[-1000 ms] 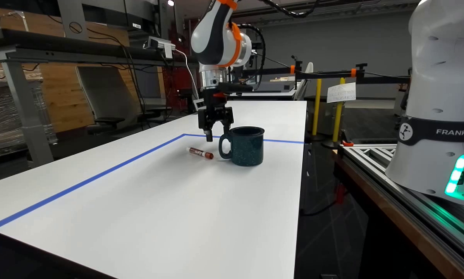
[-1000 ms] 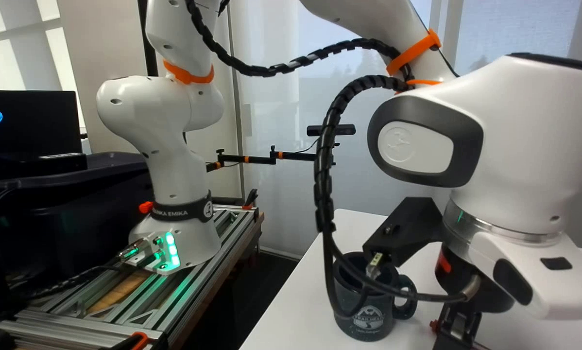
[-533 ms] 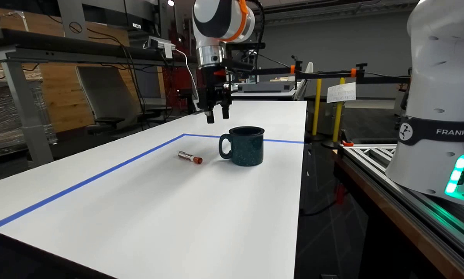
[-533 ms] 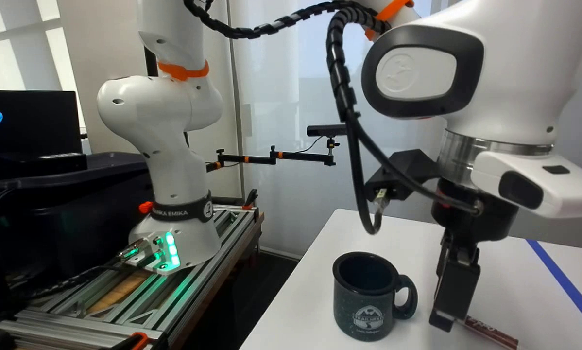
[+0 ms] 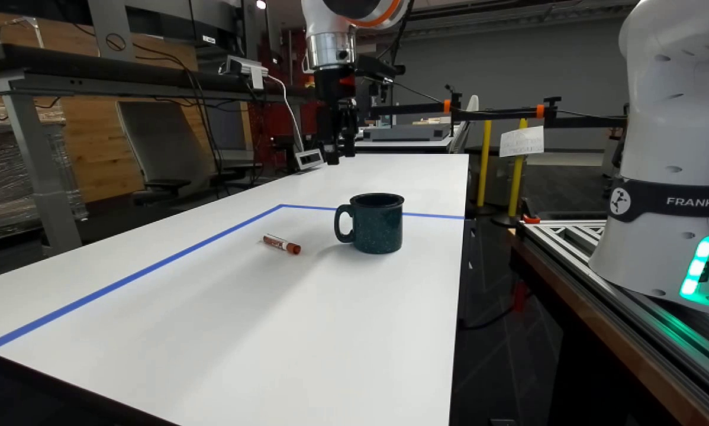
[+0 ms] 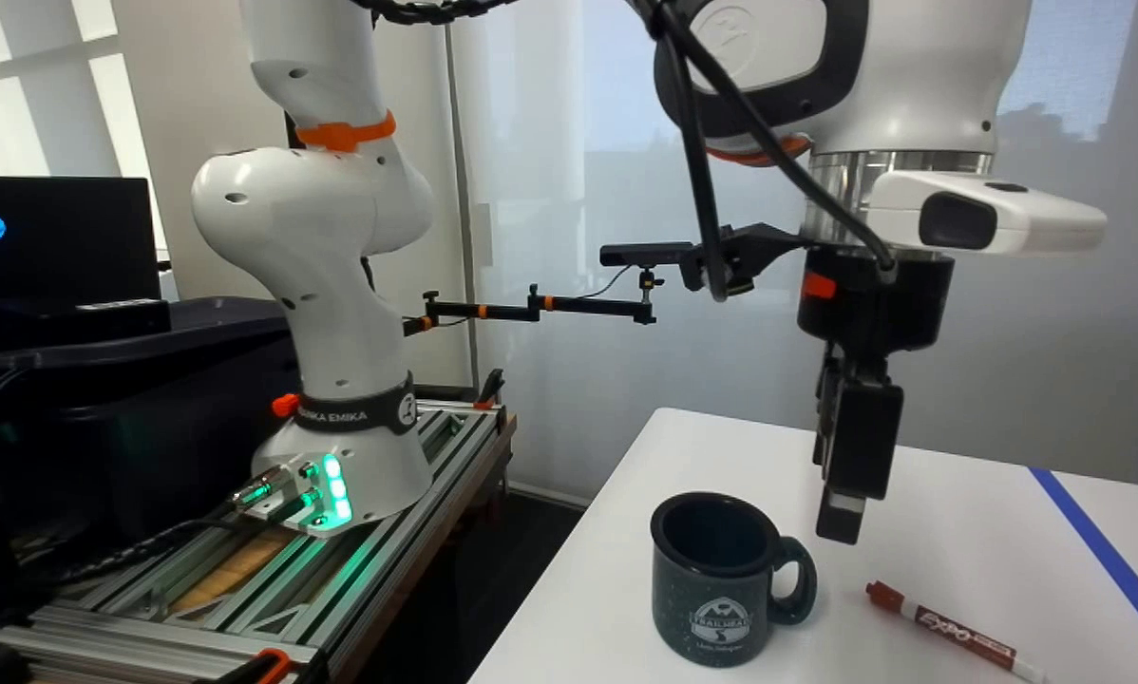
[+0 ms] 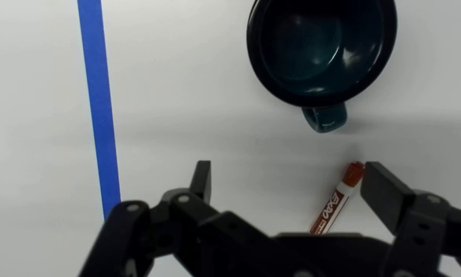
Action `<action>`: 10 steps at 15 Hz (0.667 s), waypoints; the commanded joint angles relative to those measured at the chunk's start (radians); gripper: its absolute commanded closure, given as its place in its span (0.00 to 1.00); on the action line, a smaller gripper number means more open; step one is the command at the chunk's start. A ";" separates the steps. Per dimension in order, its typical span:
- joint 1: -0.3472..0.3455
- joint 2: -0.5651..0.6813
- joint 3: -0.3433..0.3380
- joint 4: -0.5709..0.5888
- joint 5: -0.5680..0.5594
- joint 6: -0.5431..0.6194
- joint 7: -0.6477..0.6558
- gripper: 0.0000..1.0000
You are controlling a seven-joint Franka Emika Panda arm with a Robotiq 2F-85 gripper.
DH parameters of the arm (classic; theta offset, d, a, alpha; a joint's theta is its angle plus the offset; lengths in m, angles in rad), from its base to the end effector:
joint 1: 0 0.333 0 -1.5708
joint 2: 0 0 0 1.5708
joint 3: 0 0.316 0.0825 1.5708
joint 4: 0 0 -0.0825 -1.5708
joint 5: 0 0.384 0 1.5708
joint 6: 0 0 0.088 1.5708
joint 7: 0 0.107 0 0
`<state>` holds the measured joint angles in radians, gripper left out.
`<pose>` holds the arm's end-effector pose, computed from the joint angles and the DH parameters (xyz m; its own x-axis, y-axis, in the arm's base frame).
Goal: Take the marker out of the cup
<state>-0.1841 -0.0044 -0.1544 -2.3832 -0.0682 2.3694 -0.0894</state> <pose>0.4648 -0.1645 0.3209 0.9799 -0.1990 -0.0147 -0.1981 -0.9791 0.0453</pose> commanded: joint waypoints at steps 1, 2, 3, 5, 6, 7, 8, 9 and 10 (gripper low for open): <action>0.015 -0.113 0.003 -0.077 -0.032 -0.010 -0.020 0.00; 0.018 -0.129 0.004 -0.084 -0.028 -0.010 -0.027 0.00; 0.021 -0.145 0.005 -0.091 -0.025 -0.018 -0.032 0.00; 0.024 -0.169 0.006 -0.099 -0.017 -0.021 -0.039 0.00; 0.026 -0.179 0.006 -0.098 -0.009 -0.033 -0.044 0.00; 0.028 -0.184 0.006 -0.093 -0.003 -0.050 -0.050 0.00; 0.029 -0.190 0.006 -0.088 0.003 -0.068 -0.052 0.00; 0.031 -0.195 0.006 -0.082 0.007 -0.087 -0.053 0.00; 0.031 -0.196 0.007 -0.075 0.015 -0.112 -0.038 0.00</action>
<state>-0.1633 -0.1518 -0.1461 -2.4513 -0.0711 2.3234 -0.1263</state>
